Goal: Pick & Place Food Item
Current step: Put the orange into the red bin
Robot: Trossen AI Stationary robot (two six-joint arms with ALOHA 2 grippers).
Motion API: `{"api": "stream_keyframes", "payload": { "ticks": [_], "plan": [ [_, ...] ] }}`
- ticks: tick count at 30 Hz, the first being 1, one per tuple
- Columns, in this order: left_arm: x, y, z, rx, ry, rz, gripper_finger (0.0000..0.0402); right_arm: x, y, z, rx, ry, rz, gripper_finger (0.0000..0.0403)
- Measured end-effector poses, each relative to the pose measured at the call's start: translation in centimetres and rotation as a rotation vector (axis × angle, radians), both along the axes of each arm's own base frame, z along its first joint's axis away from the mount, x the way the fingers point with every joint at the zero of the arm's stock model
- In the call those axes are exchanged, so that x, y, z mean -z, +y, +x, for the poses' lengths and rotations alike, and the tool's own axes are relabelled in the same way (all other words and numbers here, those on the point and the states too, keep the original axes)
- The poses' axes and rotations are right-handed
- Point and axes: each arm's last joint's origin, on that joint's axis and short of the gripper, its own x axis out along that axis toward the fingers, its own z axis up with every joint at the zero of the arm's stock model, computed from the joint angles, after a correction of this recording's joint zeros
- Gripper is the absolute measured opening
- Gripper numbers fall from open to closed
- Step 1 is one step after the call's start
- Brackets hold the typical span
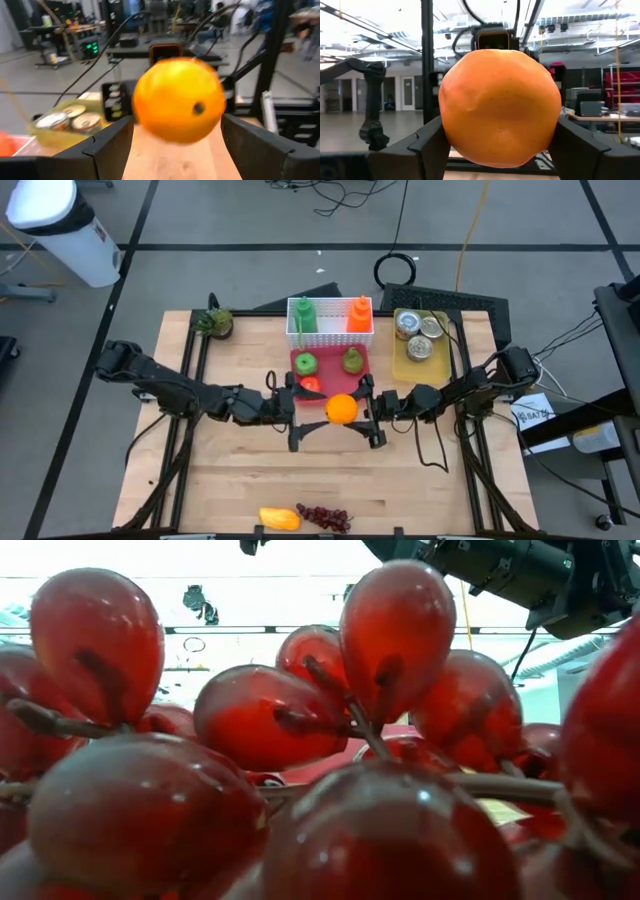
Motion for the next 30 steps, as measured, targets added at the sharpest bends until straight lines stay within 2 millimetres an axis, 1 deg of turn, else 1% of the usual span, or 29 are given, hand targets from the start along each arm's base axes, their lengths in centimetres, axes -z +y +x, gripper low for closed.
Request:
{"api": "stream_keyframes", "payload": {
  "ticks": [5, 8, 11, 17, 20, 23, 25, 28, 30],
  "plan": [
    [-0.3, -0.2, 0.1, 0.080, -0.041, -0.005, 0.0305, 0.1, 0.0, 0.0, -0.001, 0.012, -0.003, 0.0269],
    [-0.3, 0.2, 0.3, 0.073, -0.040, -0.024, 0.0306, 0.2, 0.0, 0.0, 0.000, 0.021, -0.005, 0.0269],
    [0.1, 0.5, 0.7, 0.060, -0.044, -0.060, 0.0306, 0.3, 0.0, 0.1, 0.004, 0.030, -0.005, 0.0269],
    [0.9, 1.0, 1.7, 0.041, -0.052, -0.070, 0.0306, 0.5, 0.0, 0.1, 0.022, 0.043, -0.007, 0.0269],
    [0.9, 1.4, 1.8, 0.025, -0.051, -0.081, 0.0306, 0.5, -0.1, 0.1, 0.028, 0.044, -0.004, 0.0269],
    [0.8, 1.4, 1.8, 0.051, -0.064, -0.084, 0.0304, 0.5, -0.1, 0.1, 0.029, 0.044, -0.005, 0.0269],
    [0.7, 1.3, 1.8, 0.074, -0.071, -0.079, 0.0293, 0.5, -0.1, 0.1, 0.028, 0.040, -0.010, 0.0269],
    [0.7, 1.3, 1.8, 0.075, -0.069, -0.089, 0.0259, 0.5, 0.0, 0.1, 0.037, 0.038, -0.039, 0.0269],
    [0.7, 1.3, 1.8, 0.075, -0.072, -0.101, 0.0231, 0.5, 0.0, 0.1, 0.040, 0.040, -0.051, 0.0288]
  ]
}}
